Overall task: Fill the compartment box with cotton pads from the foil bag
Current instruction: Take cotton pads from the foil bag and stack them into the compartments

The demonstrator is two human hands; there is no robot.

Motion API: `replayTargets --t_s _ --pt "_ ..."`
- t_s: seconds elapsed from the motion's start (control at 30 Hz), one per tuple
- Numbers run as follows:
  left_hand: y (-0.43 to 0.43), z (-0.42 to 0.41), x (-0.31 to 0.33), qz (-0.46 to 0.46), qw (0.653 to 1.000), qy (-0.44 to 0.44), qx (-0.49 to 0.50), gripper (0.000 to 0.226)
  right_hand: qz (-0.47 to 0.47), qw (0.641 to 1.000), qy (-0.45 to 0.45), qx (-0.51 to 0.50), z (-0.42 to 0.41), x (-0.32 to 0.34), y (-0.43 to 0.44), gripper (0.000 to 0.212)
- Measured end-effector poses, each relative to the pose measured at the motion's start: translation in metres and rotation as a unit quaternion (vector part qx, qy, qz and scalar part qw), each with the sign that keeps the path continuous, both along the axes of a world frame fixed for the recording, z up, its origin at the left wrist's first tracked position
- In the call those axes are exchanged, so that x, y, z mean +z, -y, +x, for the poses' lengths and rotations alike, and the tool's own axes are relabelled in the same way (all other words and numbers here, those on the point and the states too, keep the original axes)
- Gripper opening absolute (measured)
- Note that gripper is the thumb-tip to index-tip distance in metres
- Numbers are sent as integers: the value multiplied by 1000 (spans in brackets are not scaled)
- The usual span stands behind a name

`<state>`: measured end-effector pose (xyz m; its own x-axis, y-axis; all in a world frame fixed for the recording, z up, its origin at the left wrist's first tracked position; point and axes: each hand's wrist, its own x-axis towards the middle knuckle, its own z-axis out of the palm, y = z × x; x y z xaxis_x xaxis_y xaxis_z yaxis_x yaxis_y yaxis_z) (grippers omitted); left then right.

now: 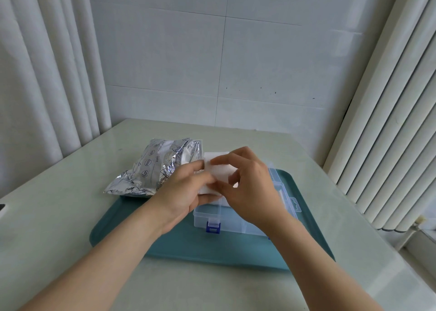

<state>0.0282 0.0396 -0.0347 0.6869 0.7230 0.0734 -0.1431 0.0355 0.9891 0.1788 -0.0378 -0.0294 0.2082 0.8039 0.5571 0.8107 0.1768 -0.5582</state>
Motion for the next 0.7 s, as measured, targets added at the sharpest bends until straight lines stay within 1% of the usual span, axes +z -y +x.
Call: replayTargets --t_s 0.07,0.1,0.17,0.23,0.37,0.43,0.5,0.57,0.63,0.7 --pt "1 0 0 12 1000 -14 3 30 5 999 41 -25 0 1 2 49" --pt "1 0 0 15 1000 -17 5 30 6 999 45 -27 1 2 4 55" --pt "2 0 1 15 1000 -15 13 33 11 999 26 -17 4 4 6 58" --pt "2 -1 1 18 1000 -13 20 34 18 1000 -3 -21 7 5 6 51" --pt "5 -3 3 44 999 -16 -8 33 27 997 -43 -55 12 7 1 15" --pt "6 -4 3 56 998 -22 -33 36 26 995 -88 -43 15 9 1 6" --pt "7 -2 2 49 998 -22 -29 39 37 986 -160 -20 17 10 1 10" --pt "5 -1 -1 18 1000 -8 7 35 59 975 -213 -17 18 12 3 17" --pt "2 0 -3 -13 999 7 46 29 63 956 -285 9 19 14 5 22" --pt "-3 1 -5 -18 997 6 71 25 61 941 -331 36 20 16 6 24"
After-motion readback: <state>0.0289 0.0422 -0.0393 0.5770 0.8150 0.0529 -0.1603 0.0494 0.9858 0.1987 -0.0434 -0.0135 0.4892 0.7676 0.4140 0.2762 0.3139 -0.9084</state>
